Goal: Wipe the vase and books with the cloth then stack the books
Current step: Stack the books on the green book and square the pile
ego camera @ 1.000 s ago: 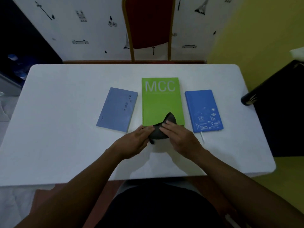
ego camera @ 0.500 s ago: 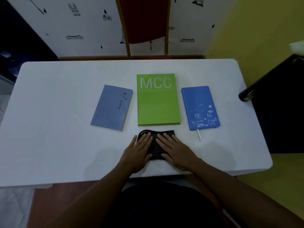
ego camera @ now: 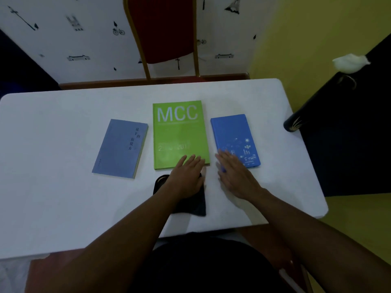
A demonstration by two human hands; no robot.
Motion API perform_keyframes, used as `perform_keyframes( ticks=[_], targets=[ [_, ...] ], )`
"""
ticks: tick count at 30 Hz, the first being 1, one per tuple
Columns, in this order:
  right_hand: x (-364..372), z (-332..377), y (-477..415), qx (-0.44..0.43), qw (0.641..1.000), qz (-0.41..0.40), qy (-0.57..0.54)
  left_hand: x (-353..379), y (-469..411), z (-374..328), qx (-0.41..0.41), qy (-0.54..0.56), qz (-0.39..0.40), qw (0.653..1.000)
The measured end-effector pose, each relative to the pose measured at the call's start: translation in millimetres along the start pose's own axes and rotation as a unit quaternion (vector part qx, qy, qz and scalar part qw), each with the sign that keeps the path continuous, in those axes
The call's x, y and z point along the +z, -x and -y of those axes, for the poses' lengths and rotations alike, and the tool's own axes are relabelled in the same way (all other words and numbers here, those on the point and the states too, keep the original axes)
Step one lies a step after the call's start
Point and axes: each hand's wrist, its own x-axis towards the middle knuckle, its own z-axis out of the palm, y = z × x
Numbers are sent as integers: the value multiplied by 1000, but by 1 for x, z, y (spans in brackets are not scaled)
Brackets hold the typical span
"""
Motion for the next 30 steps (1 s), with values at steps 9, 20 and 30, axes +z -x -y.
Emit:
perform_keyframes(
  ticks=[9,20,30],
  targets=[
    [-24,-62,-1,225,959,-53,-162,-11,-69,-59,-30,73,52,996],
    [-21,-65,-8,273,917,-121,-266,9,-85,-96,-171,392,-126,895],
    [-30,-46,-19,321,861,-220,-328,-17,-97,-84,-272,659,-177,679]
  ],
)
